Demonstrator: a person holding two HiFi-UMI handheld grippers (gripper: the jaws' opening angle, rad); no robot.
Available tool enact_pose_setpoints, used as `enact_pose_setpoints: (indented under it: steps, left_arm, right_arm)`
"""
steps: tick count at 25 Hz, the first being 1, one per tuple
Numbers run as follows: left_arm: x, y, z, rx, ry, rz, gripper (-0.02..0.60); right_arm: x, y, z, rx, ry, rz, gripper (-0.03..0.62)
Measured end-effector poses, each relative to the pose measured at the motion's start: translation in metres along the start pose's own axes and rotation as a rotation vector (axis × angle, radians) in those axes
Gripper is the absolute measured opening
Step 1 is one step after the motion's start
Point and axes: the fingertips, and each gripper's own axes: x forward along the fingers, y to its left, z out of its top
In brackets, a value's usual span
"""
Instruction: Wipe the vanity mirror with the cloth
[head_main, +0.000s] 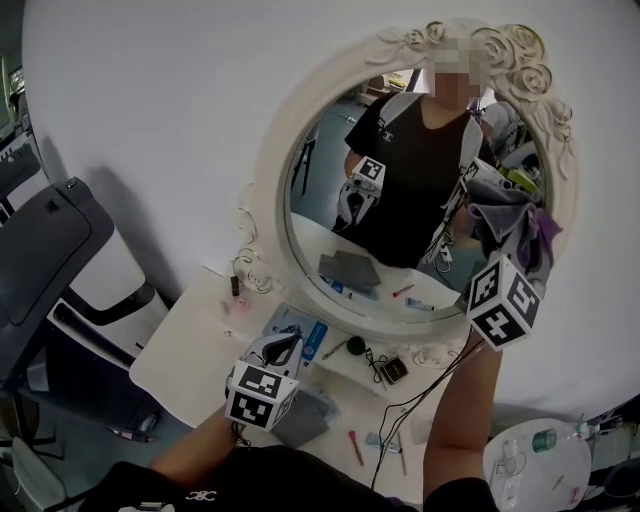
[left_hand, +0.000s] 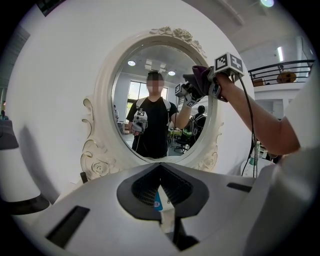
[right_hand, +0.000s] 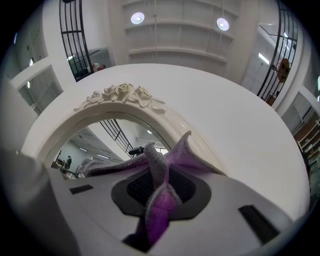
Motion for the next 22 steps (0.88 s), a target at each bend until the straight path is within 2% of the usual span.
enact_pose_setpoints:
  steps: [13,22]
  left_arm:
    - [-0.003,0.003,0.002,0.005,-0.007,0.000,0.005]
    - [-0.018,0.022,-0.010,-0.023,0.003,0.042,0.005]
  right_arm:
    - [0.024,0.046,0.048,-0.084,-0.040,0.113,0.048]
    - [0.031,0.099,0.071,-0.119,-0.065,0.177,0.048]
